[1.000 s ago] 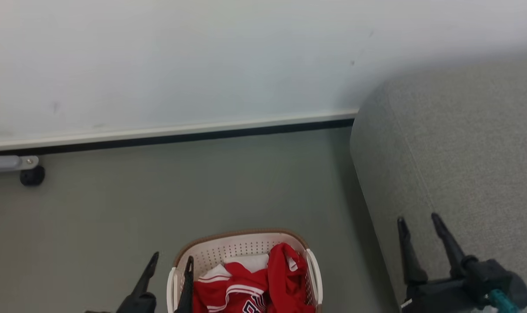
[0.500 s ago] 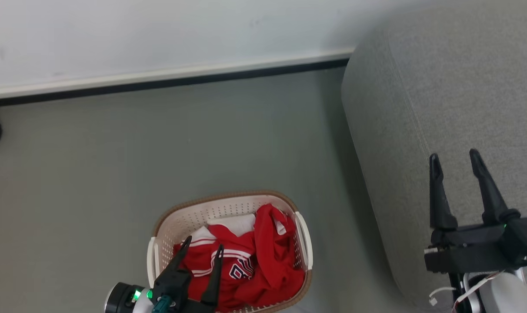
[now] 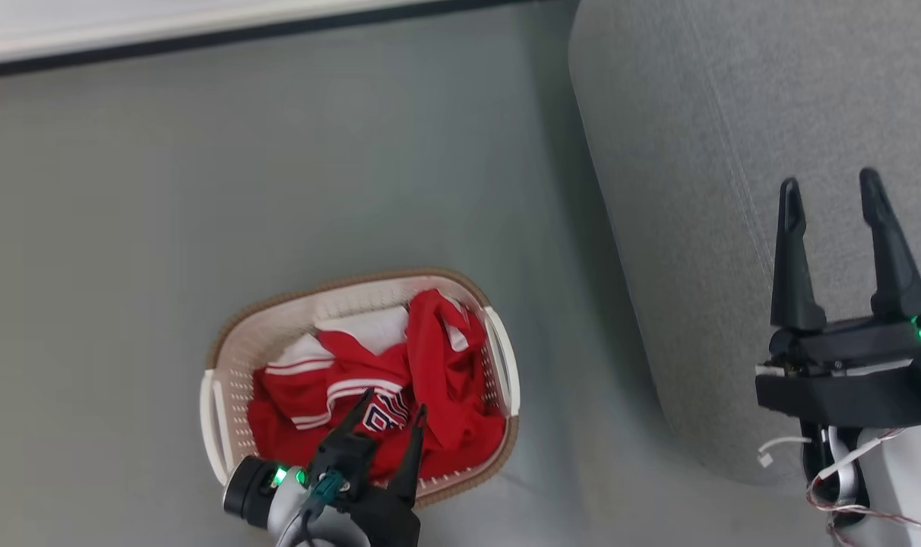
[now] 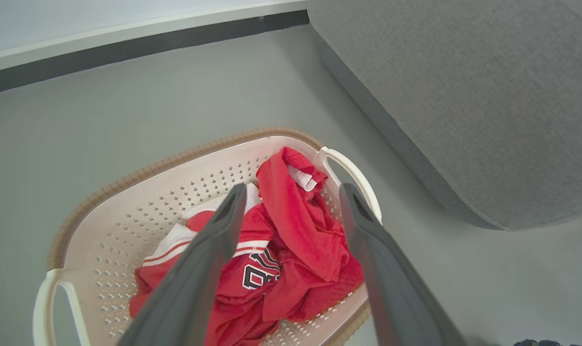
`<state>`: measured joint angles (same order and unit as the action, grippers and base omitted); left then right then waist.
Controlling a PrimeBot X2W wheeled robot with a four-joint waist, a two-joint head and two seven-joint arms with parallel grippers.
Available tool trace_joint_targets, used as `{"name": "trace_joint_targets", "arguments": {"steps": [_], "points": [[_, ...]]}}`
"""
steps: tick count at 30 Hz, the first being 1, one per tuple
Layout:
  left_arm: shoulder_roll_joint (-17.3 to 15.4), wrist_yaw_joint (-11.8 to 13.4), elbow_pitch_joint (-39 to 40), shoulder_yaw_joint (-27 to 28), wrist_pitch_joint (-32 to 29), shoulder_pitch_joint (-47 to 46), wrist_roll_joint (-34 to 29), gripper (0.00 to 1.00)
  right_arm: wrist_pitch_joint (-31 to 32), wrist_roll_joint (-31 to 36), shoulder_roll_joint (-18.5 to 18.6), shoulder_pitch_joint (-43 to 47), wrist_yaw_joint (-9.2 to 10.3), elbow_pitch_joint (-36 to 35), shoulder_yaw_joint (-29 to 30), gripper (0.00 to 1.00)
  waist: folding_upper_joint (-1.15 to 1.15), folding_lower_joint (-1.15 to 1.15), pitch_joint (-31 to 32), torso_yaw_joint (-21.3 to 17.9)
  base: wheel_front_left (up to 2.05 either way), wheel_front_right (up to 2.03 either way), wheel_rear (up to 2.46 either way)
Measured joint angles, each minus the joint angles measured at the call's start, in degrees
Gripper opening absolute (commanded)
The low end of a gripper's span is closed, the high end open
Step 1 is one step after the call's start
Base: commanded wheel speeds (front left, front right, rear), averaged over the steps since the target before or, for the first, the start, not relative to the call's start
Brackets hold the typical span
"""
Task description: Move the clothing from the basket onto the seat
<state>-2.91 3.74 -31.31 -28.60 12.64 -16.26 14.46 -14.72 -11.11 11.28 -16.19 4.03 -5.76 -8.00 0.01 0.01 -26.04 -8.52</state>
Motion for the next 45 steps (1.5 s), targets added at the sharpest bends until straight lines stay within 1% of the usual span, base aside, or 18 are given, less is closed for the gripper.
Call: {"name": "trace_joint_targets", "arguments": {"steps": [10, 15, 18, 28, 35, 40, 43, 44, 45], "points": [[-0.09, 0.91, -4.23, -5.41, -1.71, -8.15, 0.87, 1.00, -0.01, 0.14, -0.19, -4.56, -0.09, -3.57, 1.64, 1.00, 0.00, 0.00, -8.27, -3.05, 0.00, 0.00, 0.00], [-0.08, 1.38, -5.61, -6.93, -2.27, -11.99, 2.92, 1.00, -0.01, 0.15, -0.29, -6.08, -0.09, -5.17, 2.33, 1.00, 0.00, 0.00, -12.13, -4.07, 0.00, 0.00, 0.00], [-0.10, 1.77, -6.86, -7.27, -2.47, -13.90, 3.14, 1.00, -0.01, 0.15, -0.49, -7.03, -0.09, -5.89, 2.66, 1.00, 0.00, 0.00, -14.47, -4.49, 0.00, 0.00, 0.00], [-0.11, 1.82, -9.65, -8.12, -2.96, -20.22, 3.71, 1.00, -0.01, 0.31, -0.79, -10.12, -0.34, -8.00, 4.15, 1.00, 0.00, 0.00, -21.40, -5.10, 0.00, 0.00, 0.00], [-0.12, 2.31, -13.44, -7.32, -4.05, -25.37, 3.54, 1.00, -0.04, 0.31, -1.29, -12.62, -0.52, -10.05, 5.26, 1.00, 0.00, 0.00, -26.78, -5.27, 0.00, 0.00, 0.00], [-0.09, 2.38, -15.72, -7.12, -3.97, -27.65, 3.55, 1.00, -0.05, 0.31, -1.52, -13.66, -0.59, -9.68, 5.81, 1.00, 0.00, 0.00, -30.14, -5.34, 0.00, 0.00, 0.00], [-0.10, 2.71, -17.14, -7.05, -3.97, -28.37, 3.65, 1.00, -0.05, 0.54, -1.92, -14.02, -0.99, -9.46, 5.79, 1.00, 0.00, 0.00, -31.65, -5.39, 0.00, 0.00, 0.00], [-0.09, 2.80, -17.50, -7.06, -3.93, -28.55, 3.74, 0.66, -0.05, 0.54, -2.02, -14.08, -1.00, -9.35, 5.78, 1.00, 0.00, -0.01, -32.05, -5.41, 0.00, 0.00, 0.00], [-0.10, 2.80, -17.79, -7.11, -3.61, -28.74, 3.82, 0.41, -0.05, 0.55, -2.09, -14.17, -1.01, -9.17, 5.79, 1.00, 0.00, -0.01, -32.40, -5.44, 0.00, 0.00, 0.00]]}}
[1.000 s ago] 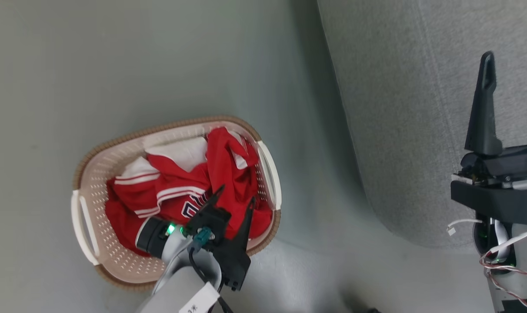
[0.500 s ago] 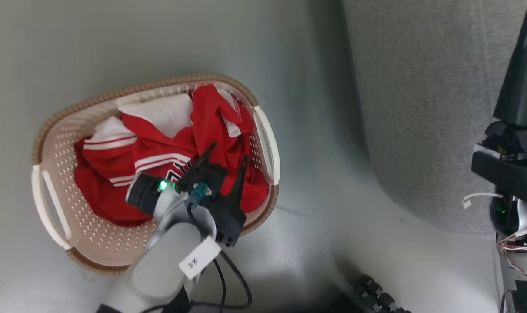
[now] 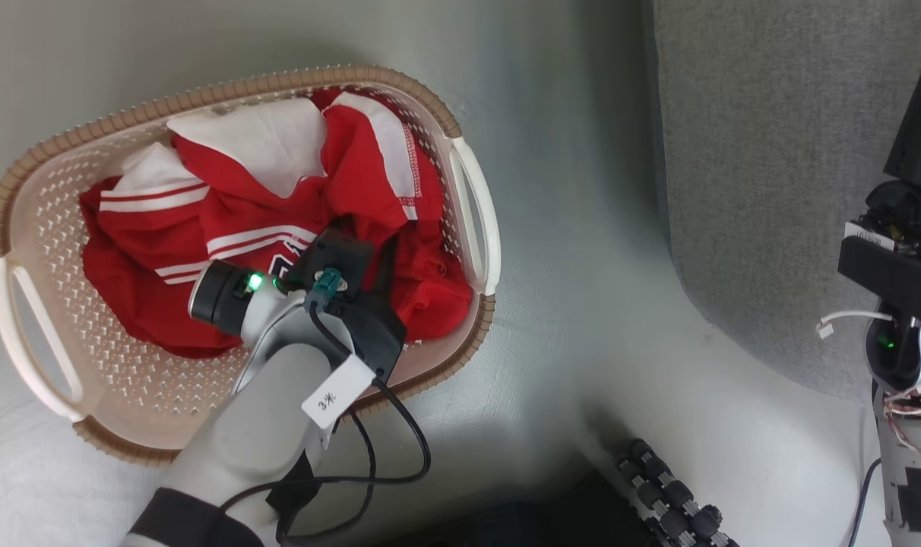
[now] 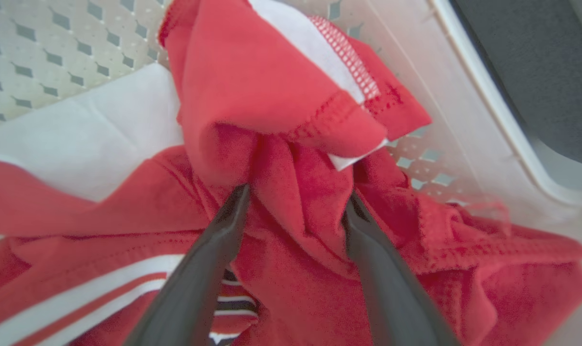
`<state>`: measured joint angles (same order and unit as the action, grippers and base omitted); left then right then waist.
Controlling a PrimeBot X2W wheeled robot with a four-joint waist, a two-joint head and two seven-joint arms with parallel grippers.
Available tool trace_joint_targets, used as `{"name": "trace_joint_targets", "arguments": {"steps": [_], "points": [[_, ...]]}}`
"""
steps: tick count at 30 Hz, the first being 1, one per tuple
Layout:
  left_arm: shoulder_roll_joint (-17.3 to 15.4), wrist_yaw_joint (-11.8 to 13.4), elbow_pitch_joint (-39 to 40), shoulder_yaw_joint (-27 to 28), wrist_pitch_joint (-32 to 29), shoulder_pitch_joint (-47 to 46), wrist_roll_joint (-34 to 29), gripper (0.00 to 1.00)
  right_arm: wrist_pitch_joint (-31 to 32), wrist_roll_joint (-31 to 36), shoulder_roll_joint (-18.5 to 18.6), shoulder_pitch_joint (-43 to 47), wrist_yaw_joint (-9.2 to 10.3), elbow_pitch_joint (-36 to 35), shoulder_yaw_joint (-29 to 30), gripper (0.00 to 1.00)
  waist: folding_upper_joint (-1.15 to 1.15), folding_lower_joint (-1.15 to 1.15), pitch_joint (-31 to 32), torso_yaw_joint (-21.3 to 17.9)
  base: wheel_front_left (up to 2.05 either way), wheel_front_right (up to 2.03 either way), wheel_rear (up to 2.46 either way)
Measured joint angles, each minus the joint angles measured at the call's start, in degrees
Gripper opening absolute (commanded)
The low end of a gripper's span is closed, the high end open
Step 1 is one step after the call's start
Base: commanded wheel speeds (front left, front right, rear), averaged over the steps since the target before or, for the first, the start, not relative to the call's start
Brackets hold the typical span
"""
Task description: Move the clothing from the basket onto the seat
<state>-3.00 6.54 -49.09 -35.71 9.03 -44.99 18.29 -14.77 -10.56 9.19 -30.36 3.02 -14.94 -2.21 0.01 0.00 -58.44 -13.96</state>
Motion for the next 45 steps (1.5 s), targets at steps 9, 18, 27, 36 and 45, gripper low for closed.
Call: {"name": "trace_joint_targets", "arguments": {"steps": [9, 18, 27, 36, 45], "points": [[0.02, 0.00, 0.08, -1.83, 2.76, -1.00, 2.74, 0.00, -0.01, 0.38, -0.85, -1.29, -0.59, 2.94, 0.33, 1.00, -0.02, -0.01, 0.03, -0.14, 0.00, 0.00, 0.00], [0.07, -1.05, 1.19, -2.78, 4.72, -1.66, 5.76, 0.00, -0.01, 0.97, -1.42, -2.25, -1.60, 6.32, 0.47, 1.00, -0.02, 0.00, 3.03, 0.53, 0.00, 0.00, 0.00], [0.09, -2.60, 1.47, -4.61, 5.26, -0.58, 5.94, 0.00, 0.00, 2.00, -1.38, -1.42, -3.10, 10.85, 0.58, 1.00, -0.02, -0.01, 8.13, 2.14, 0.00, 0.00, 0.00], [0.19, -4.11, 6.86, -4.21, 5.28, 0.36, 6.43, 0.00, 0.00, 2.00, -1.40, 0.06, -5.08, 16.51, 0.36, 1.00, -0.02, -0.01, 15.06, 4.92, 0.00, 0.00, 0.00], [0.25, -6.13, 9.69, -2.90, 5.28, -1.10, 5.83, 0.00, 0.00, 2.02, -1.19, 0.45, -6.02, 21.09, 0.88, 1.00, -0.02, -0.01, 21.63, 7.87, 0.00, 0.00, 0.00]]}}
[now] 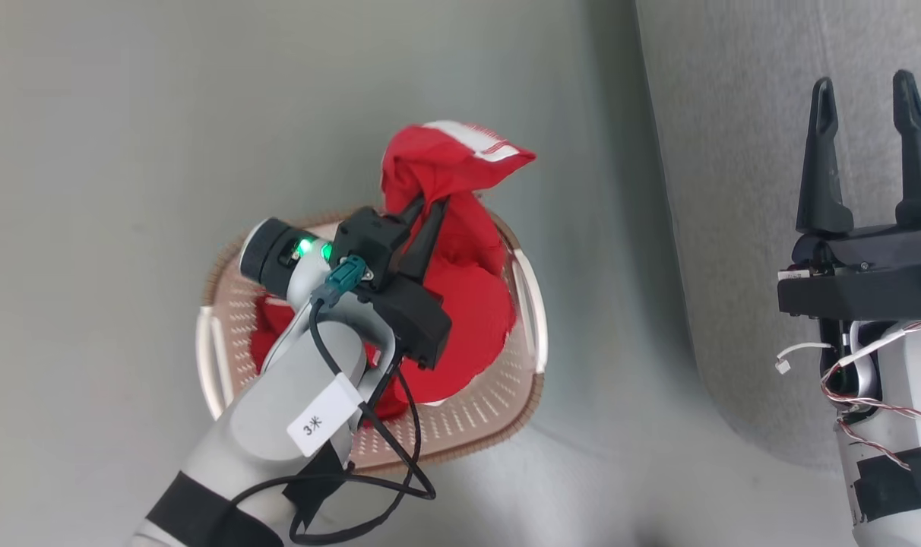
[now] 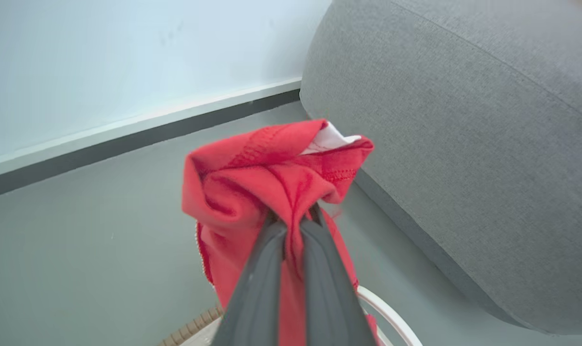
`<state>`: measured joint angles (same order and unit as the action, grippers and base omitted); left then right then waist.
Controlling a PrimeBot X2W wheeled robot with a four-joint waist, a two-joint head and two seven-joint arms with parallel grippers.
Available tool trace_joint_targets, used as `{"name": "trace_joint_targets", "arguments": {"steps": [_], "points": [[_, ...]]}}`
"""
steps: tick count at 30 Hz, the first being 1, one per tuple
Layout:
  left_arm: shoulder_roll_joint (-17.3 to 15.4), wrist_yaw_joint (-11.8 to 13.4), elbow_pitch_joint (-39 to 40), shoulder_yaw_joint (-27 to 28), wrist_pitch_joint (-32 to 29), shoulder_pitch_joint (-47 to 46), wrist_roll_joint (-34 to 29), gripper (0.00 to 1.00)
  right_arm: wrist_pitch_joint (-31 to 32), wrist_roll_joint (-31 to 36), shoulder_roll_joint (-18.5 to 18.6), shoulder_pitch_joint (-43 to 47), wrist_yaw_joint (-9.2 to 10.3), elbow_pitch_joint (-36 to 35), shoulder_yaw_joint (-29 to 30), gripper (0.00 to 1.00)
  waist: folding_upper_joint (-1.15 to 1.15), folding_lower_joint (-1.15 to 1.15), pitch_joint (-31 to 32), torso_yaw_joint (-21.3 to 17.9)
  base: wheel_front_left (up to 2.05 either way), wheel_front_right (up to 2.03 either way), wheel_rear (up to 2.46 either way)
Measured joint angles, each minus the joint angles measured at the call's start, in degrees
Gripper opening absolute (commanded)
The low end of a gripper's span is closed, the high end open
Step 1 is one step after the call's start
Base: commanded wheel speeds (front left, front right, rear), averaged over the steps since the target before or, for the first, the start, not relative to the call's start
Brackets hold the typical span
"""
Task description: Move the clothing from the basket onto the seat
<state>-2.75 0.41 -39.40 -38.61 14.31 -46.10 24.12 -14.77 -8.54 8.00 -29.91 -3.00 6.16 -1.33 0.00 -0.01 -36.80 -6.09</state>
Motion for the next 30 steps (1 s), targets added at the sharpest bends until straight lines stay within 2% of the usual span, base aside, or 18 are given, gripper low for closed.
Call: {"name": "trace_joint_targets", "arguments": {"steps": [11, 30], "points": [[-2.42, -1.58, 2.31, 1.04, 0.00, -0.98, -0.69, 0.00, 0.01, 0.02, -0.36, 0.45, -0.91, 4.59, -0.60, 1.00, 0.00, 0.00, 8.33, 3.24, 0.00, 0.00, 0.00], [-3.55, -4.02, 2.66, 2.09, 0.00, -1.45, -0.57, 0.00, 0.05, 0.22, -2.36, 5.09, -2.59, 11.80, -5.44, 1.00, 0.00, 0.00, 22.12, 7.46, 0.00, 0.00, 0.00]]}}
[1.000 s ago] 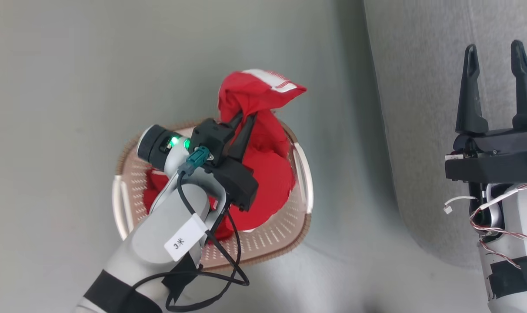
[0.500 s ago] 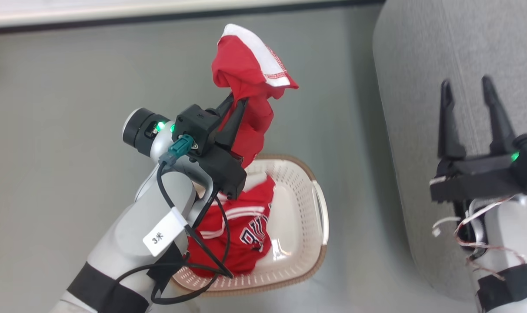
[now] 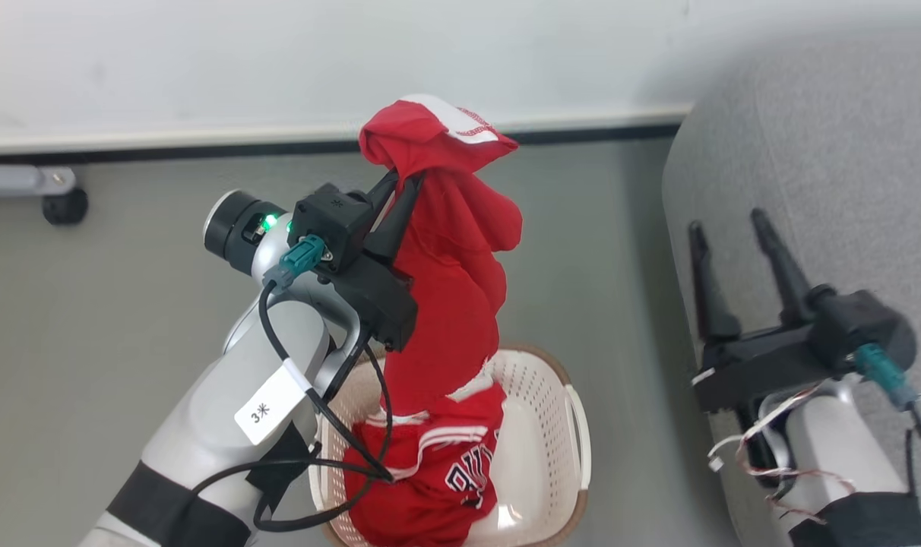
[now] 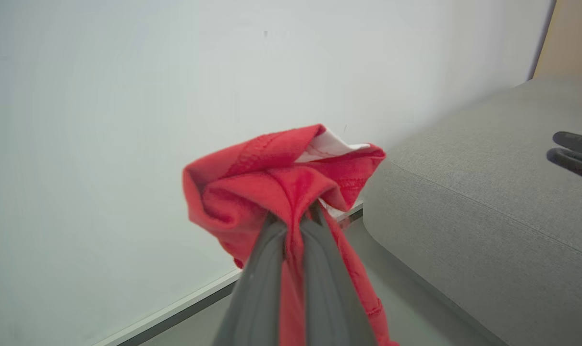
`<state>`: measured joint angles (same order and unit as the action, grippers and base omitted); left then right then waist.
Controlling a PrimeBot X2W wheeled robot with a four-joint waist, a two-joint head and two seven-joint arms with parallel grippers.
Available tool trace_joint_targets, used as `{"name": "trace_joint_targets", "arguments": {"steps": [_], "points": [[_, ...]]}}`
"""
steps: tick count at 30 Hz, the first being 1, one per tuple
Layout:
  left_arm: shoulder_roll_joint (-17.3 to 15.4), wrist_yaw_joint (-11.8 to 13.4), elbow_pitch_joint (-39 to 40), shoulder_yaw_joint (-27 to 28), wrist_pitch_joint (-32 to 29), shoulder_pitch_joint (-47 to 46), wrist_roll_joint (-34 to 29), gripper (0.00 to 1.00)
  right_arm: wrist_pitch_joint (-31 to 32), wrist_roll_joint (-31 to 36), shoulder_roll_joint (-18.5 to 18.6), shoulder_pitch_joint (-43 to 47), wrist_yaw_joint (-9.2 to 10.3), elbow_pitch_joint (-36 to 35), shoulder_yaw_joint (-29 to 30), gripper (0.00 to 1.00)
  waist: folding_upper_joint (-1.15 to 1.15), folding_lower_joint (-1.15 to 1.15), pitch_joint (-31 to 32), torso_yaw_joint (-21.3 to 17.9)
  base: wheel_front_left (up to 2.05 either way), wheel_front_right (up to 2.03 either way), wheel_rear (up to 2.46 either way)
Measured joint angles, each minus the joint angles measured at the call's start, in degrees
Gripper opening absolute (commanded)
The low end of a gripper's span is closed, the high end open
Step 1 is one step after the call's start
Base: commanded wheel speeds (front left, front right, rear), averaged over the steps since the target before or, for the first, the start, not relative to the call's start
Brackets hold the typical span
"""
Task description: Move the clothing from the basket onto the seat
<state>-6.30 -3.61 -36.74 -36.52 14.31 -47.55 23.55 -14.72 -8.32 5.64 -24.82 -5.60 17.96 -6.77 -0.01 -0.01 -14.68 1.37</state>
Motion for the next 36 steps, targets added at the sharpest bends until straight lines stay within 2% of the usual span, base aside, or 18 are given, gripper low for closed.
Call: {"name": "trace_joint_targets", "arguments": {"steps": [20, 28, 36], "points": [[1.64, -1.53, -2.60, -2.11, 0.00, 5.88, 1.58, 0.00, 0.01, 0.53, -2.08, 2.17, -1.47, 12.66, -16.48, 1.00, 0.00, 0.00, 16.04, 0.88, 0.00, 0.00, 0.00], [2.30, -1.97, 1.15, -3.78, -0.65, 7.56, 1.94, 0.00, 0.01, -2.08, -2.16, 2.63, -1.48, 14.32, -23.17, 1.00, 0.00, 0.00, 20.70, 0.85, 0.00, 0.00, 0.00], [2.82, -2.04, 6.00, -5.32, -2.20, 8.47, 2.36, 0.00, 0.01, -4.59, -2.16, 0.54, -1.48, 16.33, -27.58, 1.00, 0.01, 0.00, 22.32, 1.39, 0.00, 0.00, 0.00]]}}
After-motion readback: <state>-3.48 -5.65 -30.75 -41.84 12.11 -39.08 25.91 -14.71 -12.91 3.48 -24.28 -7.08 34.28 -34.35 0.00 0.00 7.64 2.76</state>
